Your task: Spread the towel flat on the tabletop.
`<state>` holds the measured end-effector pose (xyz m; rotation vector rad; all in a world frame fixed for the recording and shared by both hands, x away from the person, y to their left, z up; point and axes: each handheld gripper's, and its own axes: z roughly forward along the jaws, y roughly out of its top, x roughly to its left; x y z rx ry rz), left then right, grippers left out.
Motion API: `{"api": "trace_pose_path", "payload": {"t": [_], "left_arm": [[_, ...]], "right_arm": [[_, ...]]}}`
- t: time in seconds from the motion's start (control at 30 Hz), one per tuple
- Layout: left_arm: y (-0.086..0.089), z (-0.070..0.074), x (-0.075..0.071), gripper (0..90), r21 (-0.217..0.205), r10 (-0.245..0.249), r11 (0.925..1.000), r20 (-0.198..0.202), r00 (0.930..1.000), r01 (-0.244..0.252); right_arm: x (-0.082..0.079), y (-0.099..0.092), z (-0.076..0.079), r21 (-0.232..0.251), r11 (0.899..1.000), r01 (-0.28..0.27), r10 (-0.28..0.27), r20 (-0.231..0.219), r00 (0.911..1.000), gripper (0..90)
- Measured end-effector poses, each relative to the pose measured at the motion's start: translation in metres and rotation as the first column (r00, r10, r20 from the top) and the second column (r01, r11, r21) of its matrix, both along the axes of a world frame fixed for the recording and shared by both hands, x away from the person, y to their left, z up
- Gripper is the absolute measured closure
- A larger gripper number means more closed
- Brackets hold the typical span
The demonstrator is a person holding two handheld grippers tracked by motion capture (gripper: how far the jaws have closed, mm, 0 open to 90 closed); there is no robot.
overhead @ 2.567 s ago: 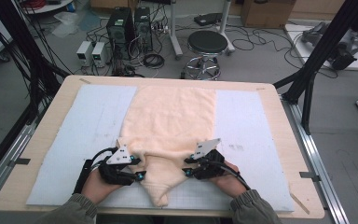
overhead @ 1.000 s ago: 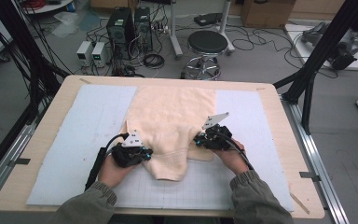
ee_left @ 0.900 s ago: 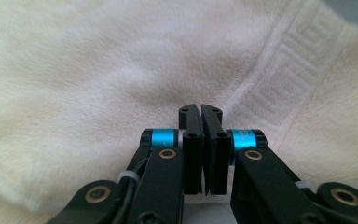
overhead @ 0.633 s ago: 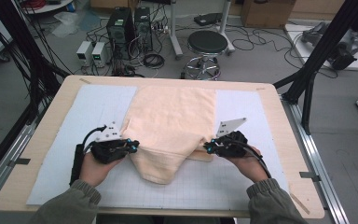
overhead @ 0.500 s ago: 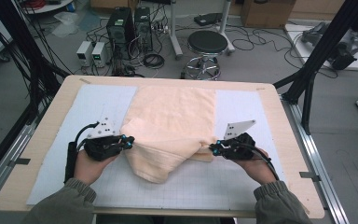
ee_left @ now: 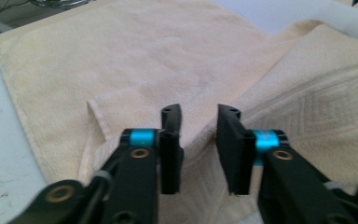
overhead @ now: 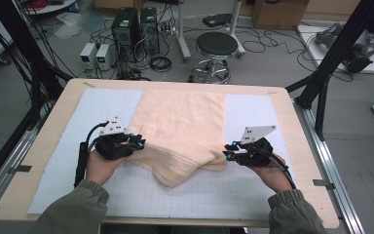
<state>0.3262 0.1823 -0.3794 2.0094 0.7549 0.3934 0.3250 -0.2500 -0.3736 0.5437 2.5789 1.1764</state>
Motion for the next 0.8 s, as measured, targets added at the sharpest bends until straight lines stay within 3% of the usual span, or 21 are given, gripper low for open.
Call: {"api": "trace_pose_path", "payload": {"t": [0.17,0.3,0.33,0.37,0.4,0.5,0.63,0.8], "left_arm": [[0.004,-0.012,-0.009,52.1,0.022,-0.087,0.9959,-0.028,0.9958,0.088],[-0.001,-0.027,-0.003,43.7,0.053,-0.075,0.9956,-0.062,0.9953,0.078],[-0.004,-0.03,-0.001,45.3,0.068,-0.08,0.9941,-0.074,0.9941,0.085],[-0.006,-0.033,0.001,52.6,0.085,-0.097,0.9909,-0.09,0.9912,0.105],[-0.01,-0.035,0.001,66.4,0.1,-0.107,0.9881,-0.095,0.9896,0.117],[-0.011,-0.031,-0.007,81.0,0.099,-0.129,0.9857,-0.075,0.9888,0.136],[-0.002,-0.012,-0.023,83.0,0.049,-0.138,0.989,-0.038,0.9898,0.139],[0.003,0.019,-0.052,83.0,-0.014,-0.186,0.9824,0.01,0.9825,0.186]], "right_arm": [[-0.007,0.021,-0.004,0.05,0.994,-0.097,0.097,0.001,0.9953,60.7],[-0.004,0.043,-0.022,0.024,0.993,-0.118,0.119,-0.009,0.9929,51.4],[-0.002,0.05,-0.025,0.013,0.993,-0.117,0.118,-0.014,0.993,51.8],[0.001,0.056,-0.028,-0.001,0.993,-0.115,0.115,0.007,0.9934,54.3],[0.002,0.061,-0.029,-0.007,0.994,-0.111,0.111,0.008,0.9938,62.1],[0.006,0.068,-0.027,-0.009,0.992,-0.128,0.128,-0.006,0.9917,80.1],[-0.001,0.056,-0.009,0.031,0.989,-0.144,0.144,-0.019,0.9893,83.3],[-0.027,0.044,0.03,0.051,0.977,-0.208,0.207,0.019,0.9781,83.5]]}}
